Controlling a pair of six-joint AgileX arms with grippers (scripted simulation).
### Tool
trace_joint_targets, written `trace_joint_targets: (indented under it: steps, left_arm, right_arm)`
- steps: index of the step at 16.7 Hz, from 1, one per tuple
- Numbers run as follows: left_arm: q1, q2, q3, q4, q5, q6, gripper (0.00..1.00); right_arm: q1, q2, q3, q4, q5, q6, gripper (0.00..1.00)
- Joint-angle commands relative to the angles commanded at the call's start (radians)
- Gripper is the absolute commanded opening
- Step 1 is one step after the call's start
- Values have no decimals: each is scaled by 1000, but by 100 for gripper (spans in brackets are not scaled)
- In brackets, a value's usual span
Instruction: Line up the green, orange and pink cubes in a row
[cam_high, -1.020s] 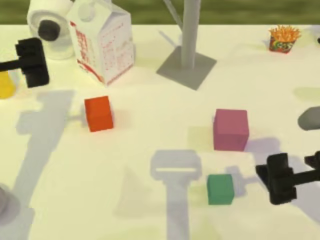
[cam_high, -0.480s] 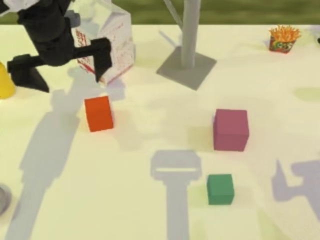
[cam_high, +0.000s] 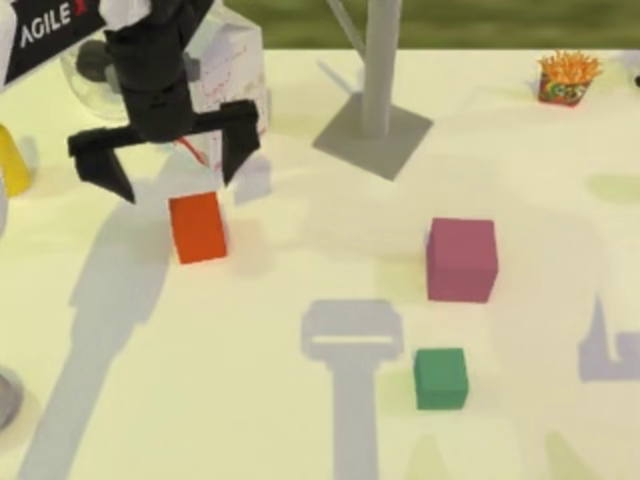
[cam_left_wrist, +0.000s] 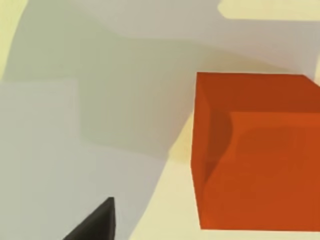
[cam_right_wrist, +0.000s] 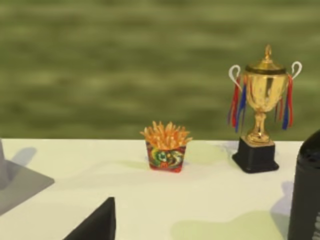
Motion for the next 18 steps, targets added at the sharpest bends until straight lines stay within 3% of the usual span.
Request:
trace_joint_targets:
  steps: [6,13,18]
  left_arm:
    - [4,3,-17,19,0,3,100]
    - [2,80,-185,271,1,3,100]
    - [1,91,-204,295,1,2,100]
  right_arm:
    - [0,0,0,0,0,0,100]
    - [0,0,0,0,0,0,100]
    - [0,0,0,0,0,0,100]
